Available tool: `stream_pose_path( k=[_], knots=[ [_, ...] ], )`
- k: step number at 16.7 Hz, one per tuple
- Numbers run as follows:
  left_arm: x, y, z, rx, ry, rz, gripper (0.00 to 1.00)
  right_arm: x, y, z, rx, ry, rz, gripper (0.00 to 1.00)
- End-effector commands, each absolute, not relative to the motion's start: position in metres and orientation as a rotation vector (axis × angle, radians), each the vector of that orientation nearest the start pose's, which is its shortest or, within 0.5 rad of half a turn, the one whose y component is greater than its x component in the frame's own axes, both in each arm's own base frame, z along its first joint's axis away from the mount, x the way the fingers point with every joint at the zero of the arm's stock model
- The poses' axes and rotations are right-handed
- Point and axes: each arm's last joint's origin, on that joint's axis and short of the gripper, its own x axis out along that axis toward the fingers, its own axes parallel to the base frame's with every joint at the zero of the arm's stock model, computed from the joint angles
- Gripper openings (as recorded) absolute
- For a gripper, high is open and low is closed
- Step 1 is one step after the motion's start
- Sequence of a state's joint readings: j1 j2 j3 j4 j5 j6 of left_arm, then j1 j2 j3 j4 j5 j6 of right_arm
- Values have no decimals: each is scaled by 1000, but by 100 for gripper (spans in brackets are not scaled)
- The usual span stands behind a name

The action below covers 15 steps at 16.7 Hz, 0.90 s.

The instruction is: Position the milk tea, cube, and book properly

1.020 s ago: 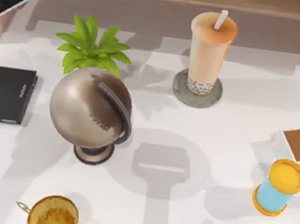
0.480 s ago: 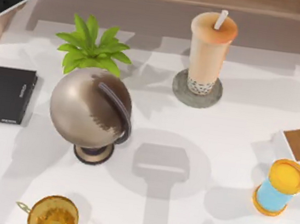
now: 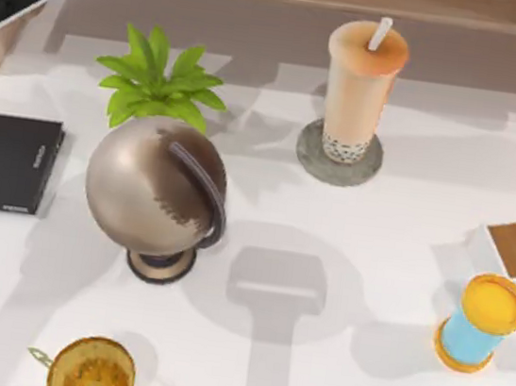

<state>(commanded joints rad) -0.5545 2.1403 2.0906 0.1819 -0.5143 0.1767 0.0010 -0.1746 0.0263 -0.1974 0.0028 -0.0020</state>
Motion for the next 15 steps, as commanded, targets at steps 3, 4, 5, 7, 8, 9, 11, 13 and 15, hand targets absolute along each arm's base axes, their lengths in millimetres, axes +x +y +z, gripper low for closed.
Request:
stream_pose_path(
  k=[3, 4, 5, 7, 8, 9, 11, 13, 15],
  knots=[
    [445, -249, 382, 97, -107, -5, 100, 86, -1, 162, -1, -3, 0, 100],
    [445, -249, 382, 97, -107, -5, 100, 84, -1, 161, 0, 2, 0, 100],
    [445, -249, 382, 97, -107, -5, 100, 81, -1, 160, 1, 4, 0, 100],
    [445, -249, 382, 97, -107, -5, 100, 77, -1, 160, 0, 1, 0, 100],
    [445, -249, 382, 97, -107, -5, 100, 76, -1, 160, 0, 0, 0, 100],
    [445, -249, 382, 97, -107, -5, 100, 76, -1, 160, 0, 0, 0, 100],
    [445, -249, 382, 97, -107, -5, 100, 76, -1, 160, 0, 0, 0, 100],
    [445, -249, 383, 96, -111, -7, 100, 76, -1, 160, 0, 0, 0, 100],
    [445, -230, 400, 79, -163, 3, 100, 76, -1, 160, 0, 0, 0, 100]
  ],
)
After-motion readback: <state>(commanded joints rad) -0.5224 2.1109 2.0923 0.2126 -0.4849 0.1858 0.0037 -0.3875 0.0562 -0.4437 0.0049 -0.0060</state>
